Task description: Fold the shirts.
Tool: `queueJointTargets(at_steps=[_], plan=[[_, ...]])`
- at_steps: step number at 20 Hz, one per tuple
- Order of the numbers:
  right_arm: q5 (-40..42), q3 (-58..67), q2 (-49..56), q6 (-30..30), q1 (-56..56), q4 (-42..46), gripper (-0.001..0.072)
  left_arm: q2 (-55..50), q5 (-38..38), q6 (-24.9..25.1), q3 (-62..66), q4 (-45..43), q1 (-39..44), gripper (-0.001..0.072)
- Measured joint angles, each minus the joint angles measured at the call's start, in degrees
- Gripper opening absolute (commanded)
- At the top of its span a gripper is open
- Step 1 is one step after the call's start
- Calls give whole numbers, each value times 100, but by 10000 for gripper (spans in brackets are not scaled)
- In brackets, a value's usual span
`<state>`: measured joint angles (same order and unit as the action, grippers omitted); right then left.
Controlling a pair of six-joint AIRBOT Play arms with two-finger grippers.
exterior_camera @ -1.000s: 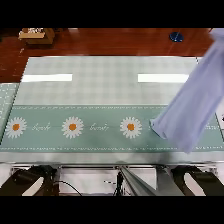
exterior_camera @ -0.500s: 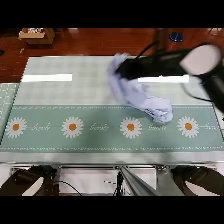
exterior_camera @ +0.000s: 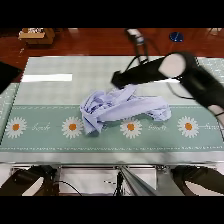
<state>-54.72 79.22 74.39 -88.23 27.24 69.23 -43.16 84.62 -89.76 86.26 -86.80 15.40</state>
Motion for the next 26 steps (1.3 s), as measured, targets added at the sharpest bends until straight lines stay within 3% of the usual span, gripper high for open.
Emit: queueJointTargets(at_steps=[3, 4, 7, 14, 20, 26], plan=[[-636, 0, -560, 15, -1126, 966, 546, -7, -17, 0, -750, -68, 0, 631], [-868, 2, -723, 50, -1543, 1357, 549, -22, -22, -2, -1069, -68, 0, 714], [-1392, -33, -999, 260, -2826, 1954, 554, -92, -273, -2, -2122, 96, 0, 720], [-1637, -750, -1143, 756, -4837, 1106, 554, -518, -1751, 258, -4409, 1434, -94, 720], [-1438, -1681, -1161, 1078, -5176, 629, 554, -1016, -2326, 1228, -5340, 3008, -1211, 714], [-1266, -2184, -1161, 1215, -5224, 487, 553, -1915, -2284, 2216, -5617, 4113, -2293, 714]])
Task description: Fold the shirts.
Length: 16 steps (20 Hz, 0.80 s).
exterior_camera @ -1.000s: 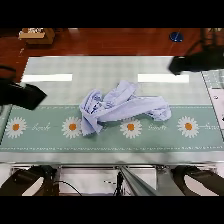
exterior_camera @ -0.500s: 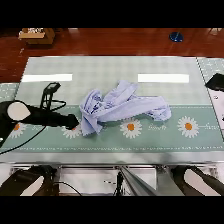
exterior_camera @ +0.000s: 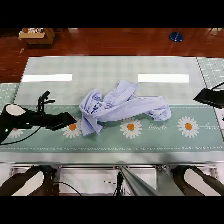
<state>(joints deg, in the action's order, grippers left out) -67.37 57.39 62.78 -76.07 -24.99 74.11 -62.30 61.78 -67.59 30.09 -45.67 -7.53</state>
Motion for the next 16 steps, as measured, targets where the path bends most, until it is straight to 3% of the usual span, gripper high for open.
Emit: queueJointTargets(at_steps=[4, 5, 7, 9, 10, 11, 14, 15, 16], plan=[[20, -76, 0, 20, -2, -22, 553, -658, -79, 496, -35, 658, 52, 708], [20, -90, 0, 22, -2, -31, 553, -780, -116, 575, -35, 850, 114, 649], [24, -101, 0, 22, -2, -55, 553, -1016, -192, 688, -39, 1132, 282, 646], [20, -107, 0, 20, -2, -87, 553, -1193, -317, 750, -42, 1327, 466, 541], [0, -107, 0, 20, -2, -96, 553, -1272, -415, 774, -44, 1410, 557, 526], [0, -107, 0, 17, -2, -120, 553, -1342, -457, 787, -37, 1493, 636, 456], [-79, -105, 0, 2, -2, -153, 552, -1576, -645, 817, -22, 1563, 802, 77], [-107, -107, 0, 0, -2, -153, 552, -1657, -658, 826, -20, 1596, 833, 18], [-133, -105, 0, -2, -2, -157, 552, -1720, -638, 828, -15, 1637, 855, 18]])
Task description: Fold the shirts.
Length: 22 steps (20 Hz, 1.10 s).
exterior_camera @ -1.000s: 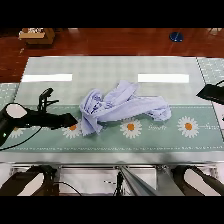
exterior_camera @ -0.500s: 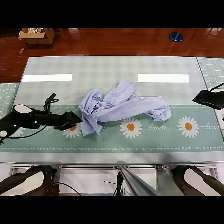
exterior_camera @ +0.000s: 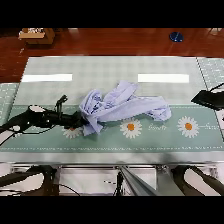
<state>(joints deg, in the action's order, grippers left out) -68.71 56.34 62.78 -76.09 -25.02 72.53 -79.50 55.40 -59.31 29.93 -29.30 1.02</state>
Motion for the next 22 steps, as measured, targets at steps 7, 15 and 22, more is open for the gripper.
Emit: queueJointTargets(at_steps=[7, 15, 22], plan=[[39, 0, 96, -66, -155, -72, 608, -168, 87, 7, 11, 83, 15, 17], [-125, -2, 1335, 275, -138, -1862, 607, -184, 190, 13, 11, 17, 7, 17], [129, -2, 2129, 315, 160, -1681, 605, -186, 262, 13, 7, -4, 7, 17]])
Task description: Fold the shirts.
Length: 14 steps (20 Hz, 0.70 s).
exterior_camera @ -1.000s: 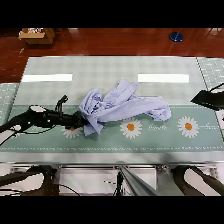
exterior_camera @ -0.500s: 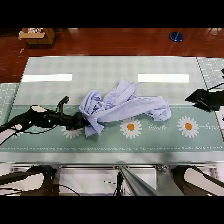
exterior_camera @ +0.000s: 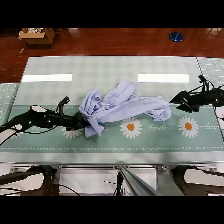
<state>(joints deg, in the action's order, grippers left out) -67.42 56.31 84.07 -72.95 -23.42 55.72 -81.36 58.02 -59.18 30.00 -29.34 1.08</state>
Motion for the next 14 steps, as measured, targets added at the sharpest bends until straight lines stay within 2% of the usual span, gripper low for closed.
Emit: queueJointTargets(at_steps=[4, 5, 7, 8, 9, 14], plan=[[-195, -157, 175, 120, 20, 133, 590, -4, 31, 0, 0, 2, 0, 18], [-232, -254, 192, 140, 28, 94, 554, -4, 37, 0, 0, 2, 0, 18], [-181, -463, 219, 184, 42, 20, 286, -4, 44, 0, 0, 2, 0, 18], [-122, -573, 234, 229, 61, -11, 93, -4, 46, -2, 0, 4, 0, 17], [-79, -654, 247, 278, 90, -81, 21, -4, 50, -2, -2, 7, 0, 17], [-299, -673, 28, 645, 153, -391, 21, 87, 103, -2, 116, -52, -24, 16]])
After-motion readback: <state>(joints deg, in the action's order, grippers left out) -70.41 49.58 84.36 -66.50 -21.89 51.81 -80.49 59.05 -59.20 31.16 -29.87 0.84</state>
